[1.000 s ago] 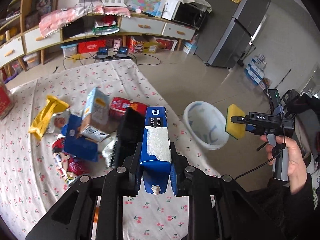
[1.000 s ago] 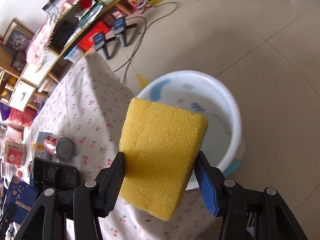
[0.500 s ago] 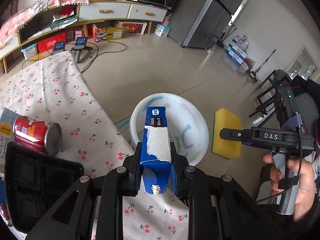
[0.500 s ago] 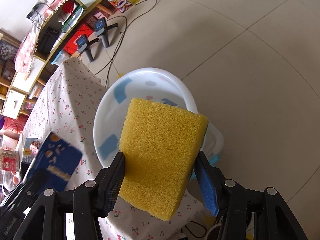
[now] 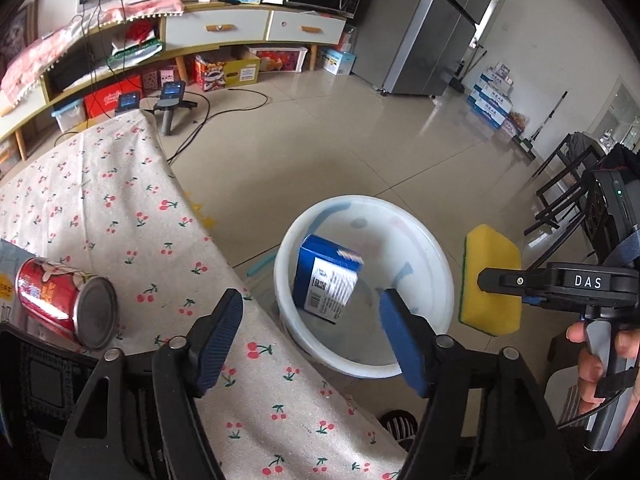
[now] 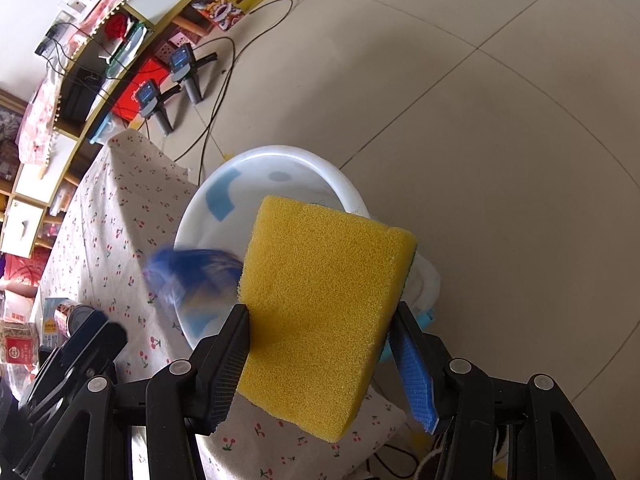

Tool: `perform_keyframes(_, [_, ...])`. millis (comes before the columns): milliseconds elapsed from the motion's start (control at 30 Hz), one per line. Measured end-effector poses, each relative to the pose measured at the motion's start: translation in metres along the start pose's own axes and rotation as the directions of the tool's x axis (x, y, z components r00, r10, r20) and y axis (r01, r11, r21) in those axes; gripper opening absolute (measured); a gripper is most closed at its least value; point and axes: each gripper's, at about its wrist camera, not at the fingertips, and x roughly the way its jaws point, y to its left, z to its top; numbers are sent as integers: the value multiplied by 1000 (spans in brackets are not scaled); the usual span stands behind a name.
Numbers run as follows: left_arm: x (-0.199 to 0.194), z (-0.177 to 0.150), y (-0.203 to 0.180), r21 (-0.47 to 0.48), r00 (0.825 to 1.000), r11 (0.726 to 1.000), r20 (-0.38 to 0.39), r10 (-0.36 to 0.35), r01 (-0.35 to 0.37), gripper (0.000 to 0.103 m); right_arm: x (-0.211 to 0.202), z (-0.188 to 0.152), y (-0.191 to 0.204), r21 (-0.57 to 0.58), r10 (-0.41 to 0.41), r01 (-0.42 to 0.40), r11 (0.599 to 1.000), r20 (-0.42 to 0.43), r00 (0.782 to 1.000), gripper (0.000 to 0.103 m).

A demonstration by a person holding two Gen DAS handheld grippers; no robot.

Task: Collect trash
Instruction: 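Carry sponge and tissue box over the white bucket and release both, then grasp the red cartoon can with the left tool while the right tool grasps the black tray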

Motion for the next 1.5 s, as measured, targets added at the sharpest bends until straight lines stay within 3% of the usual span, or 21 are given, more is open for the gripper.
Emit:
perform_keyframes(433, [-106,-38,61,-37,988,990,69,139,-137,103,11,3,27,-33,-30,30,999,5,1000,61])
perform_keyframes(533, [-129,-50,80,-51,979,983,98,180,-176,103,13,4,30,-22,-37,38,999,17,999,63])
perform_keyframes(600, [-142,-57,93,-57,972,977,109,209,-204,103,13,6,34,-16,-43,43,999,29,999,68])
perform_keyframes(667, [-153,-63,107,-69,966,972,114,233,-226,103,13,7,37,-5,-45,45,999,36,998,90])
perform_keyframes(700, [-157,-66,114,-78,964,969,109,241,-234,103,13,7,39,-2,-42,42,999,44,998,93])
perform_keyframes(1000, [-175,-89,171,-164,947,941,82,310,-294,103,10,2,68,-53,-37,40,998,59,998,94])
perform_keyframes(1233, [-174,-104,212,-288,935,898,19,353,-333,103,15,-23,108,-185,-49,56,981,42,998,94])
perform_keyframes(1400, [-172,-110,229,-342,914,855,-30,404,-389,103,20,-48,144,-286,-40,49,957,34,999,94])
perform_keyframes(1500, [-164,-114,239,-383,919,839,-75,387,-385,103,24,-61,163,-320,-7,12,947,17,1000,94])
